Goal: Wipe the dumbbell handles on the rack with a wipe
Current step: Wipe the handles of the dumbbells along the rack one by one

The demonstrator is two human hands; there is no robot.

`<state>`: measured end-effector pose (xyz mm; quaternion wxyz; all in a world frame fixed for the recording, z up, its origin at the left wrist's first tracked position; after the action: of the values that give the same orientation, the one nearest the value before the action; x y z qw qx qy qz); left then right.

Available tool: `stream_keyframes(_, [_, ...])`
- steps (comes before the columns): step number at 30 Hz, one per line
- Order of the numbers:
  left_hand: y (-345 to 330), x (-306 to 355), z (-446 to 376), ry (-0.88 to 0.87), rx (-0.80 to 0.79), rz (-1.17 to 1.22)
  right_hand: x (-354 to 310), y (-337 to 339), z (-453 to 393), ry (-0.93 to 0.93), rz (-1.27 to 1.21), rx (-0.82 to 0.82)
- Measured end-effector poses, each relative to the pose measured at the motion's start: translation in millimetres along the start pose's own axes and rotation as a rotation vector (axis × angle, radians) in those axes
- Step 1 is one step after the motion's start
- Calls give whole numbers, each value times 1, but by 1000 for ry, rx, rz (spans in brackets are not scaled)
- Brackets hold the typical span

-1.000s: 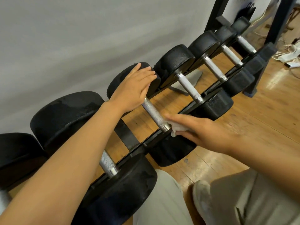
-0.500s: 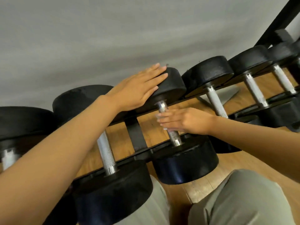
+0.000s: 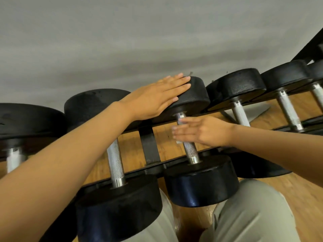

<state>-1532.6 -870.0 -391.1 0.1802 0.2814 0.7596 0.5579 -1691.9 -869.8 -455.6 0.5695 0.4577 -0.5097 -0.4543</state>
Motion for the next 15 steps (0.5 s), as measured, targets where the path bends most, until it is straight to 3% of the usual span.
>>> stream_keyframes(6, [-2, 0, 0, 19, -9, -10, 4, 1, -4, -199, 66, 150])
stream_keyframes(15, [0, 1, 0, 42, -24, 3, 0, -2, 5, -188, 87, 11])
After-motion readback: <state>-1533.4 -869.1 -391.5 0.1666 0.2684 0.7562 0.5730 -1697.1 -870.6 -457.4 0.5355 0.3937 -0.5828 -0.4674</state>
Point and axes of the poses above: each hand's wrist, its own z-axis away from the middle knuckle, its own y-axis out of the back of the hand, x = y × z, the point moved 5 cm from there along -z, towards the middle knuckle, and after that the axes turned 5 degrees about -z, right-handed, at the moved point
